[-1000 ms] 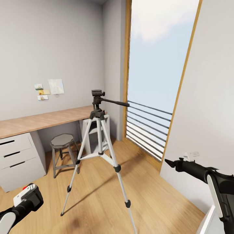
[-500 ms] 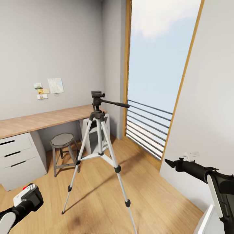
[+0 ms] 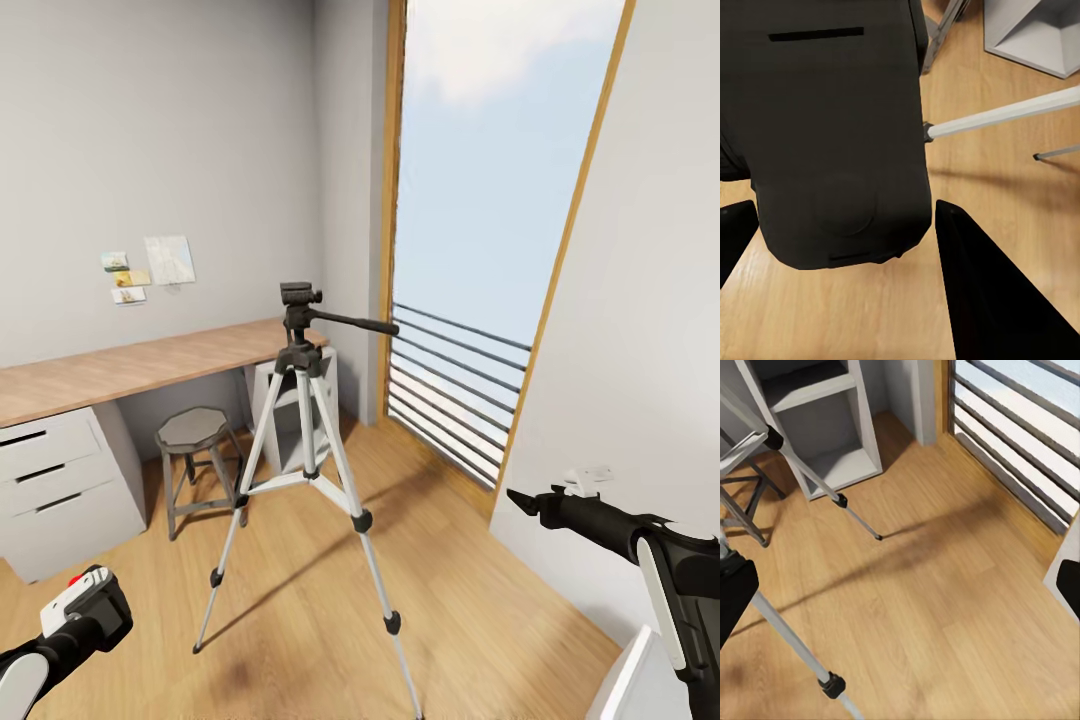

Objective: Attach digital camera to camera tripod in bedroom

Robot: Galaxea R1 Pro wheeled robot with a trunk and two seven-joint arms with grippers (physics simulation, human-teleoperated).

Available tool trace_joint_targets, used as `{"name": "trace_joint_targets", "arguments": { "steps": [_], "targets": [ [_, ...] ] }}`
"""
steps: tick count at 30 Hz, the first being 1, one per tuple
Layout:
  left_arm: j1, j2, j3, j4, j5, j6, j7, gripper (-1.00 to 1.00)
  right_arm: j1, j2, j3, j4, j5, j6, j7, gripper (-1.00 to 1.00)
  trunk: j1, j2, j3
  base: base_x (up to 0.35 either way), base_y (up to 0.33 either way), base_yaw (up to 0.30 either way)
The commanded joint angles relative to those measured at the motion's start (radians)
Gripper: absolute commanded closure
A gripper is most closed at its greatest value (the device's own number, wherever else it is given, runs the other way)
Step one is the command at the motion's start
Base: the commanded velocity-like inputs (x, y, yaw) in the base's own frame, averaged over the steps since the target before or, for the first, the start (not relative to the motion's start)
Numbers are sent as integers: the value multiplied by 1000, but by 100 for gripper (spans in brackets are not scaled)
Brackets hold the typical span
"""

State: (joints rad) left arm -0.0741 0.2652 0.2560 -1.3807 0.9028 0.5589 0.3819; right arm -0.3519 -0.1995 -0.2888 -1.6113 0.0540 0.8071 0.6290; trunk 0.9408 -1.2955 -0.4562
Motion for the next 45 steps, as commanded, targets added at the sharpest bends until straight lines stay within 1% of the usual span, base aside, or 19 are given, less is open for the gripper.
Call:
{"name": "trace_joint_targets", "arguments": {
  "steps": [1,35,39,43,45],
  "targets": [
    [-1,0,0,-2,7,4,9,100,-1,0,-1,-1,6,4,8,-100,-4,7,1,0,0,0],
    [0,0,-2,-2,9,1,4,100,-1,0,-1,-1,6,4,8,-100,-134,245,55,0,0,0],
    [0,0,-5,-2,2,-5,4,100,-1,0,-1,-1,6,4,8,-100,-150,273,62,0,0,0],
    [0,0,-6,-2,-15,-9,3,100,-1,0,-1,-1,6,4,8,-100,-165,301,68,0,0,0],
    [0,0,-7,-2,-18,-9,3,100,-1,0,-1,-1,6,4,8,-100,-173,315,71,0,0,0]
  ]
}}
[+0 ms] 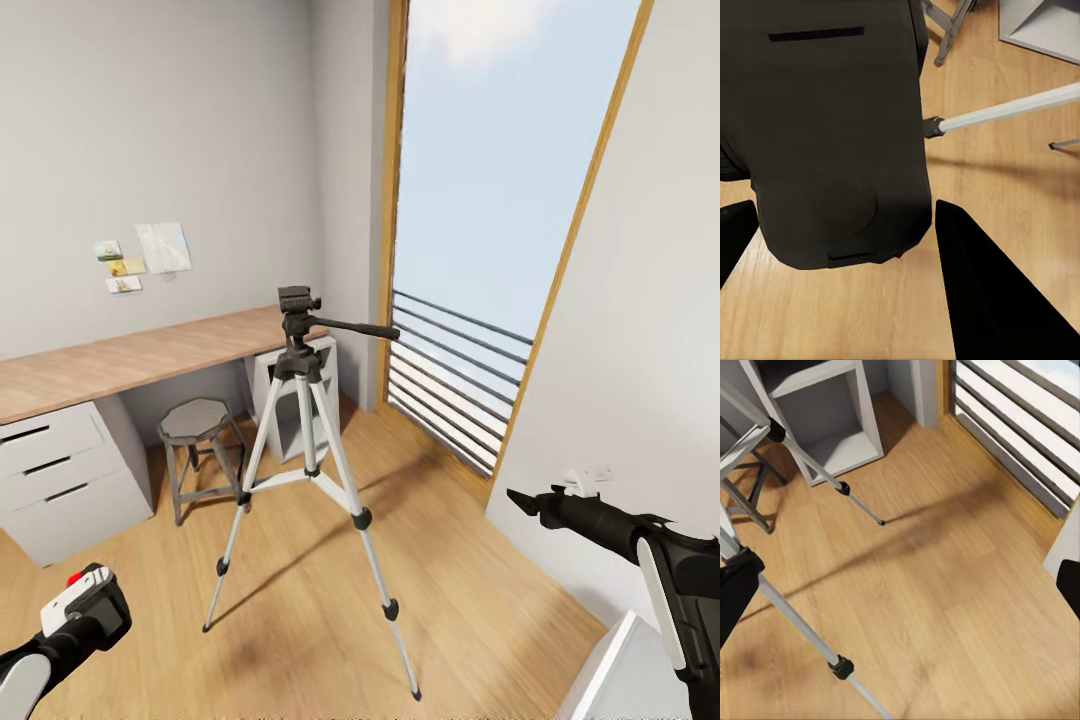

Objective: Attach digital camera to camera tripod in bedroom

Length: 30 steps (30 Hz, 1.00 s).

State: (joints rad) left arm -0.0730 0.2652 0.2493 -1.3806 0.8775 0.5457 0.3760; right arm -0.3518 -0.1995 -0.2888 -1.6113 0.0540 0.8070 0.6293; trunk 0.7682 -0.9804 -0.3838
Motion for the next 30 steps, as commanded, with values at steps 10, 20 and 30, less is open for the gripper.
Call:
{"name": "trace_joint_targets", "arguments": {
  "steps": [10,20,30],
  "targets": [
    [-1,0,-1,-2,-4,2,8,100,-1,0,-1,-1,6,4,7,-100,-38,69,15,0,0,0],
    [-1,0,-1,-2,-6,2,7,100,-1,0,-1,-1,6,4,7,-100,-77,139,31,0,0,0],
    [-1,0,-1,-2,-6,2,7,100,-1,0,-1,-1,6,4,7,-100,-115,209,47,0,0,0]
  ]
}}
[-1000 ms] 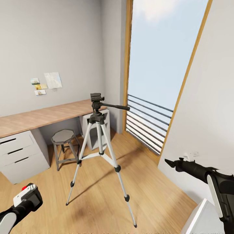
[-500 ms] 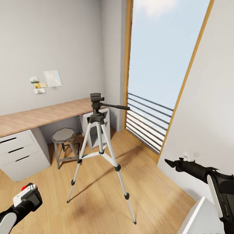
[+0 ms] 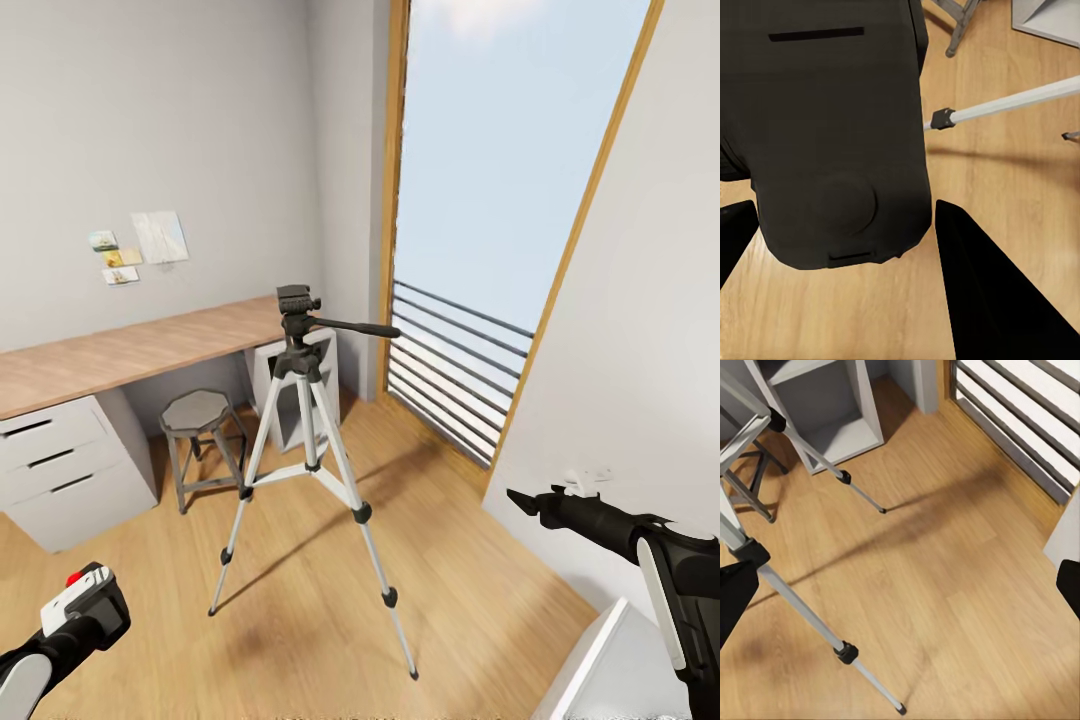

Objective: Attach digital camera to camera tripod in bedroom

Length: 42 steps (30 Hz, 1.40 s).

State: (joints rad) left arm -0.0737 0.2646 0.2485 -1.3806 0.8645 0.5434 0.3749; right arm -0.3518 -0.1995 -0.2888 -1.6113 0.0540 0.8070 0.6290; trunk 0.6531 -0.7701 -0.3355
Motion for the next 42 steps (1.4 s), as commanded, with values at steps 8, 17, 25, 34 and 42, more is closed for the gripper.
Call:
{"name": "trace_joint_targets", "arguments": {
  "steps": [8,17,25,34,42],
  "targets": [
    [0,0,0,-2,7,4,9,100,-1,0,-1,-1,6,4,8,-100,-31,55,17,0,0,0],
    [0,0,0,-2,7,4,9,100,-1,0,-1,-1,6,2,8,-100,-65,118,47,0,0,9],
    [0,0,0,-2,7,4,9,100,-1,-1,-1,-1,6,2,9,-100,-96,174,81,0,0,7],
    [0,0,0,-2,7,4,9,100,-1,-1,-1,-1,6,1,15,-100,-130,237,123,0,0,1],
    [0,0,0,-1,7,4,9,100,-1,-1,-1,-1,6,-1,52,-100,-161,293,160,0,0,0]
  ]
}}
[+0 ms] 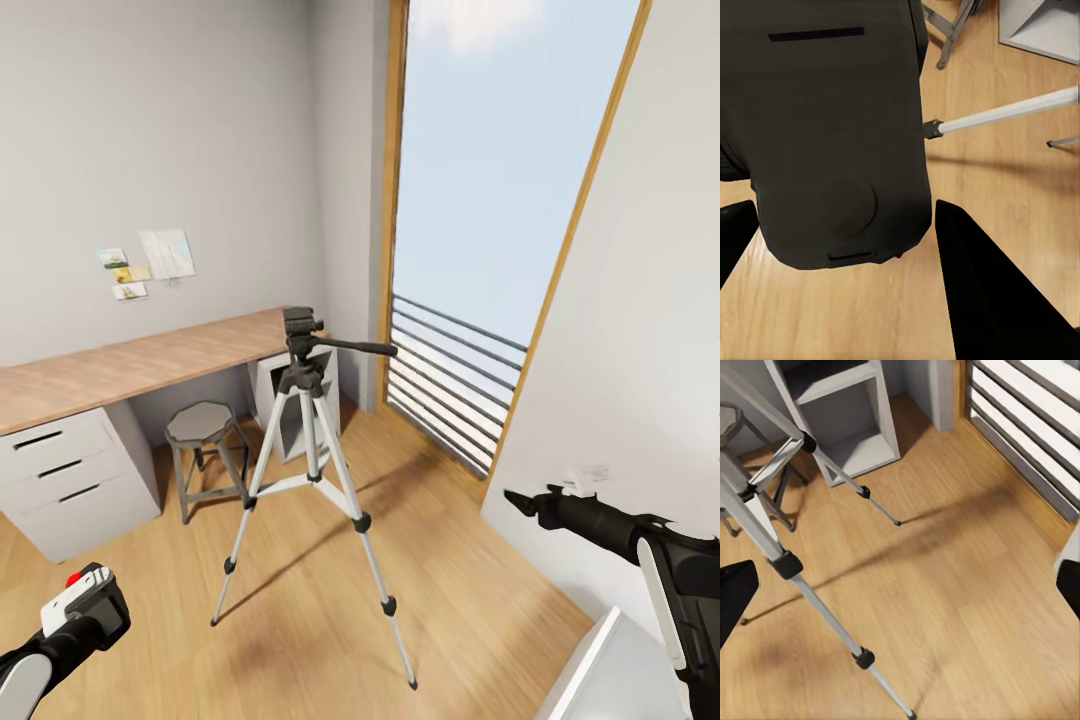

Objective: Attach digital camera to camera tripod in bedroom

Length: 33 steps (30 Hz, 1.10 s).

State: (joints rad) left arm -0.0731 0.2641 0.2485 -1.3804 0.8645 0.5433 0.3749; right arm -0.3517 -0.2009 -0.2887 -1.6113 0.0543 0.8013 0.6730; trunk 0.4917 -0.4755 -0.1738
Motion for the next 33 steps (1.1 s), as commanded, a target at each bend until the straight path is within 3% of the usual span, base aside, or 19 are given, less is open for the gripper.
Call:
{"name": "trace_joint_targets", "arguments": {
  "steps": [1,11,33],
  "targets": [
    [-1,0,0,-2,7,4,9,100,-1,0,-1,-1,6,5,8,-100,-3,5,3,0,0,0],
    [-1,0,0,-2,7,4,9,100,-1,1,-1,-1,6,4,21,-100,-42,75,50,0,0,0],
    [-1,1,0,-2,6,4,9,100,-1,1,-1,-1,6,5,23,-100,-42,75,83,0,0,0]
  ]
}}
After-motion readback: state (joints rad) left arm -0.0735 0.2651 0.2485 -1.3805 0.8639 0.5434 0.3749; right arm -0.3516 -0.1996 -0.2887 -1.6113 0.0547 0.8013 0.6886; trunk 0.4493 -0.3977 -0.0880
